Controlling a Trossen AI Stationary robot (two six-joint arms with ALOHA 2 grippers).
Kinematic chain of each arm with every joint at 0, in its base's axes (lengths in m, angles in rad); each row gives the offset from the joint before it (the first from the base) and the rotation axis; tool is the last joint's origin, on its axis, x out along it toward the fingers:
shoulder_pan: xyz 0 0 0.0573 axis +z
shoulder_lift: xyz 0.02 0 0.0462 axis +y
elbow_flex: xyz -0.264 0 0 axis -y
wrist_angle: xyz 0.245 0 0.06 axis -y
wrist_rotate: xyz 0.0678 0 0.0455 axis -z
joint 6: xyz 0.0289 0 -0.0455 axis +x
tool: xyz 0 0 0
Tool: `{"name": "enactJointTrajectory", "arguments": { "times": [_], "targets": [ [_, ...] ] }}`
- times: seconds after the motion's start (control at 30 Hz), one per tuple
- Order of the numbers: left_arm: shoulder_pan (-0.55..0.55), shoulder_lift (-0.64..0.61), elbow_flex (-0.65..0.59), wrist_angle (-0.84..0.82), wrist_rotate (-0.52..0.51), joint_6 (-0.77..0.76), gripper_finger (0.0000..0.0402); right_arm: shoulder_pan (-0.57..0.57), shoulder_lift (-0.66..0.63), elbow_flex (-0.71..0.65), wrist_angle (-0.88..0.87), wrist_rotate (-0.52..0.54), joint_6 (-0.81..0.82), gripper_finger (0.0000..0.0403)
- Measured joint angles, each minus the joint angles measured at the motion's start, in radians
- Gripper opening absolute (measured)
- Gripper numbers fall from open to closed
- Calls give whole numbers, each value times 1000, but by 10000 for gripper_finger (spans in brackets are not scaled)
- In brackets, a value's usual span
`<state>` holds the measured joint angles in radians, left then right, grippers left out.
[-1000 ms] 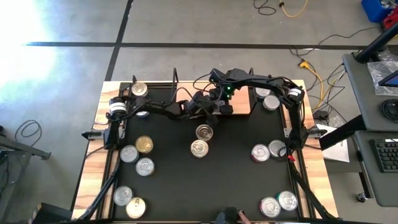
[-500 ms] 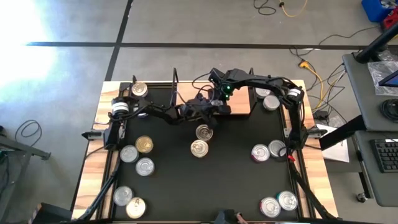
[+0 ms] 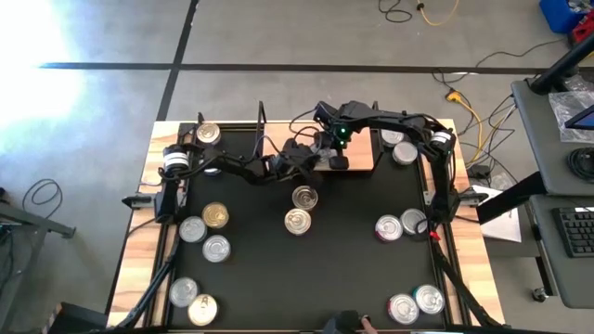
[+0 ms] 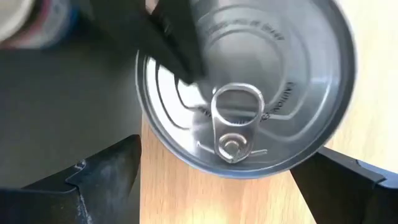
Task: Stack canned seafood by type on shelf
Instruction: Put the green tuna can on the shelf
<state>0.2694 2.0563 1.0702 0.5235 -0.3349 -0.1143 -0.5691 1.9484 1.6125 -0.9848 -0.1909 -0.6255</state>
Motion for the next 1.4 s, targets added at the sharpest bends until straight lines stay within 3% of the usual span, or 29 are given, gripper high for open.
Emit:
{"name": "enactJointTrajectory", "arguments": {
  "times": [0.43,0.63,0.77,0.9,1.13,1.4],
  "targets": [
    [-6,-9,-4,52,-6,-29,0,0,-84,2,-6,135,28,381],
    [-23,-66,-11,40,37,-25,0,0,-112,2,-5,14,135,381],
    [-38,-159,-46,12,36,-24,0,2,-113,2,-6,-1,182,368],
    [-88,-311,-191,75,33,-27,0,26,-114,-2,-8,-1,197,320],
    [-171,-592,-512,281,16,-82,0,93,-109,-5,96,-6,215,175],
    [-281,-662,-618,344,-22,-81,0,91,-86,-9,208,6,226,45]
  ]
}}
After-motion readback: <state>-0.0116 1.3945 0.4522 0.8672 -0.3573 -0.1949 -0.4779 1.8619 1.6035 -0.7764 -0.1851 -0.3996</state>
